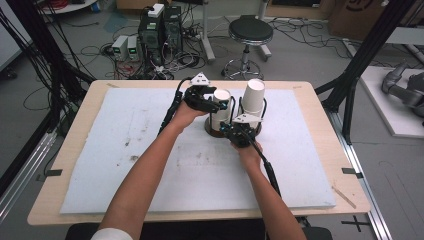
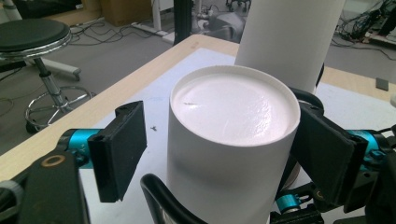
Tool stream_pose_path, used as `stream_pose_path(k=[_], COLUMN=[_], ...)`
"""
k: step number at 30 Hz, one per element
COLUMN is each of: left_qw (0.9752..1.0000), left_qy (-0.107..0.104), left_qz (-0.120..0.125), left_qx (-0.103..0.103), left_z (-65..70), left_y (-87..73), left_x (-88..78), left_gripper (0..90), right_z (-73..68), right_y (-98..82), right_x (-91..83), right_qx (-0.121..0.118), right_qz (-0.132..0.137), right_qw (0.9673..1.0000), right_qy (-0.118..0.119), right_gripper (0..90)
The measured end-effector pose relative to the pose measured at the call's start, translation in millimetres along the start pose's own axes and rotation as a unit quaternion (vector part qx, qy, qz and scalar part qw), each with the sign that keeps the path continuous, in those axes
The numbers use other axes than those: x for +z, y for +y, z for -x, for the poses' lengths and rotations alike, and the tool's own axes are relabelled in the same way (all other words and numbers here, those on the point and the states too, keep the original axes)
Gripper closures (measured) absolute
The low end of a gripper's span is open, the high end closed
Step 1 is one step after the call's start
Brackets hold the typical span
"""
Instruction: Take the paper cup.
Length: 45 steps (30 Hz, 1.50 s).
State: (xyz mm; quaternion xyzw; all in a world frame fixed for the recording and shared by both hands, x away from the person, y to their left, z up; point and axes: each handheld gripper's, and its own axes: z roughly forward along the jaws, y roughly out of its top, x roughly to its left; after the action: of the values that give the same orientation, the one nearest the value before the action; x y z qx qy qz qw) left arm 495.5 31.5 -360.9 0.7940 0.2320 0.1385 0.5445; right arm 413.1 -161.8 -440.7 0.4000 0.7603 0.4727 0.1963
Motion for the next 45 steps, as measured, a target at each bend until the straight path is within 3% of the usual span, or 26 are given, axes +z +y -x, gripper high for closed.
stream_pose_path(k=[3,7,25,30,36,39,40,42,45], left_qw=[0.9999,0.9998,0.9982,0.9970,0.9949,0.9942,0.9940,0.9939,0.9937], left_qy=[-0.006,-0.003,0.011,0.015,0.017,0.019,0.018,0.018,0.012], left_qz=[-0.004,-0.006,0.058,0.075,0.097,0.104,0.107,0.107,0.110], left_qx=[0.009,0.019,0.014,0.017,0.019,0.019,0.019,0.018,0.014], left_z=[1.4,3.0,7.7,10.3,17.5,21.7,24.4,27.0,35.9], left_y=[-0.3,1.5,22.1,29.0,39.8,43.8,44.7,44.5,39.6], left_x=[1.9,1.7,-25.0,-36.2,-57.0,-68.3,-74.9,-79.3,-91.9], left_gripper=[31.0,31.8,34.5,35.0,35.4,35.5,35.5,35.6,35.7], right_z=[0.0,0.1,-0.3,-0.4,-4.4,-6.9,-7.6,-7.1,-4.8], right_y=[0.0,0.0,0.0,0.4,5.3,6.5,6.8,6.6,3.9], right_x=[0.0,0.0,-0.1,-1.2,-12.1,-21.9,-29.2,-32.1,-51.8], right_qx=[0.000,0.000,0.003,0.004,0.003,-0.010,-0.021,-0.026,-0.048], right_qz=[0.000,0.000,-0.003,-0.002,0.004,0.015,0.020,0.023,0.031], right_qw=[1.0000,1.0000,1.0000,1.0000,0.9996,0.9994,0.9992,0.9990,0.9977], right_qy=[0.000,0.000,0.000,0.006,0.028,0.030,0.027,0.029,0.037], right_gripper=[90.0,90.0,90.0,85.8,71.1,64.3,58.0,56.2,48.1])
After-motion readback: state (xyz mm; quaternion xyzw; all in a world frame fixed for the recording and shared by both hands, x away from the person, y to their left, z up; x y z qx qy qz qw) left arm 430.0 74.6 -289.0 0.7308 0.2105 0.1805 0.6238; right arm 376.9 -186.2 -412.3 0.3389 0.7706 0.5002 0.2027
